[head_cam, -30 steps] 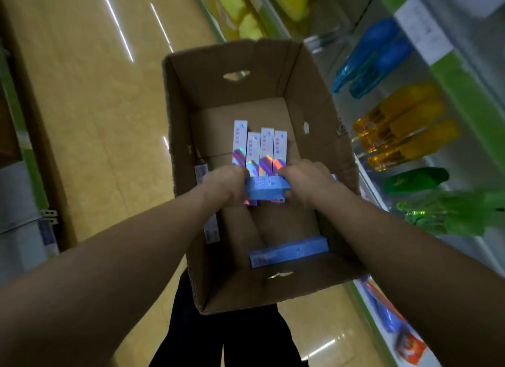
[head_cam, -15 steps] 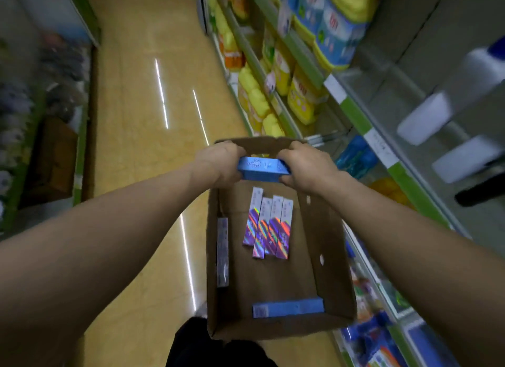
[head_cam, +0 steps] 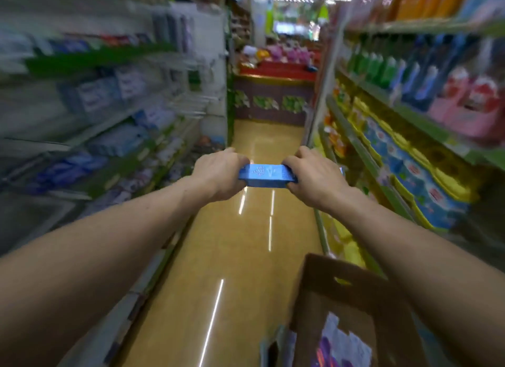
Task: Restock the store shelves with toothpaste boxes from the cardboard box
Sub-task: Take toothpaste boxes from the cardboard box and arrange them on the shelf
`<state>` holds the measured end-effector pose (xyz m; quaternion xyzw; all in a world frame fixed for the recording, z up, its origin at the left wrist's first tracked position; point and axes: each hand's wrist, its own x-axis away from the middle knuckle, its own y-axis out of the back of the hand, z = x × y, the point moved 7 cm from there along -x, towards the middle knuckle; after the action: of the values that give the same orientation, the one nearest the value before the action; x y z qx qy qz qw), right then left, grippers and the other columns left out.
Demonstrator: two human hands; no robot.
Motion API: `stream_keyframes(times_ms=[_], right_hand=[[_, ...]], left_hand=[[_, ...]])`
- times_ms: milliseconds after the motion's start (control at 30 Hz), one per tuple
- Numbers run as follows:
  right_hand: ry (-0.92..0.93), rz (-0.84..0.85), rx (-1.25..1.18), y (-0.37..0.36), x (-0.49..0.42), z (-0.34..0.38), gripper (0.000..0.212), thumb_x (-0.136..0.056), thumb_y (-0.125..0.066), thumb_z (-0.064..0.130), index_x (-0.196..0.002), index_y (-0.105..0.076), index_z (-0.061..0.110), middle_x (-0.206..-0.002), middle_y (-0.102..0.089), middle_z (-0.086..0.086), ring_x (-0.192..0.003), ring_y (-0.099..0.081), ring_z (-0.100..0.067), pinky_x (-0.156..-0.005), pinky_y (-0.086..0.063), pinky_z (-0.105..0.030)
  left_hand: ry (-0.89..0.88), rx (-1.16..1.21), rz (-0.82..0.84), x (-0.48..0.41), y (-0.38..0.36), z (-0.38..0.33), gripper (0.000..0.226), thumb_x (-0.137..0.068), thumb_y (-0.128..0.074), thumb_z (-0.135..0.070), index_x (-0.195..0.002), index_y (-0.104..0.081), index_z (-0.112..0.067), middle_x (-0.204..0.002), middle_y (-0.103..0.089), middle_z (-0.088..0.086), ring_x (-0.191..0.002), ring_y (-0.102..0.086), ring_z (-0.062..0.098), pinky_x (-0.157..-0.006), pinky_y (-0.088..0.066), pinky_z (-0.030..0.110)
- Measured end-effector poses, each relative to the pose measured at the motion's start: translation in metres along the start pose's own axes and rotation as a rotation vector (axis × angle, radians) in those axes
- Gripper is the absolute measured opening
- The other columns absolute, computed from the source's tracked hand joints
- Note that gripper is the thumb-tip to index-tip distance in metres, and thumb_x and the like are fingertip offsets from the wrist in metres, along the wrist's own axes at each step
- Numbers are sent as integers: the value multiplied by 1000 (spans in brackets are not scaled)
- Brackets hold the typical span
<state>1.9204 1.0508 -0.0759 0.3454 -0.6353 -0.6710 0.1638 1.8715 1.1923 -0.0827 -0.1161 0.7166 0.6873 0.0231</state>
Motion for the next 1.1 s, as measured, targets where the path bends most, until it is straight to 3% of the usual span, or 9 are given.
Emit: stream_keyframes(times_ms=[367,567,800,1000,1100], right_hand=[[344,-243,-60,108,-88,241,37,-90,-56,31,-125,-52,19,-119,-46,-6,-113,-45,-26,-80,-42,-38],[431,-288,-131,135,-106,338,39,-90,-57,35,-127,-51,23,-118,-54,-3,-111,-52,-27,-84,-43,-39],[537,-365,-216,163,-117,439,40,-90,-57,35,-128,-51,26,-118,-56,0,-110,-53,-25,-84,-39,-37],[653,-393,-316,175,-132,509,42,-89,-58,35,-129,-52,26,-122,-57,-2,-113,-52,-25,-89,-40,-39],[732,-388,-378,175,-142,541,44,-88,-59,37,-130,-51,25,-121,-57,-2,-112,-52,-26,-89,-40,-39]], left_hand=[[271,-188,-237,109,159,213,38,-88,-59,-34,-126,-55,-29,-117,-52,2,-105,-57,27,-72,-39,33],[375,-150,-297,172,207,290,33,-85,-62,-29,-118,-62,-25,-113,-54,3,-102,-56,28,-79,-48,37],[513,-142,-343,241,251,366,34,-85,-62,-28,-119,-60,-27,-113,-54,3,-106,-53,27,-83,-47,38],[602,62,-441,291,274,415,34,-84,-64,-30,-118,-64,-27,-99,-63,-3,-81,-52,17,-69,-37,25],[648,58,-513,315,284,437,35,-82,-67,-28,-117,-66,-24,-90,-63,-2,-75,-51,25,-65,-36,25]])
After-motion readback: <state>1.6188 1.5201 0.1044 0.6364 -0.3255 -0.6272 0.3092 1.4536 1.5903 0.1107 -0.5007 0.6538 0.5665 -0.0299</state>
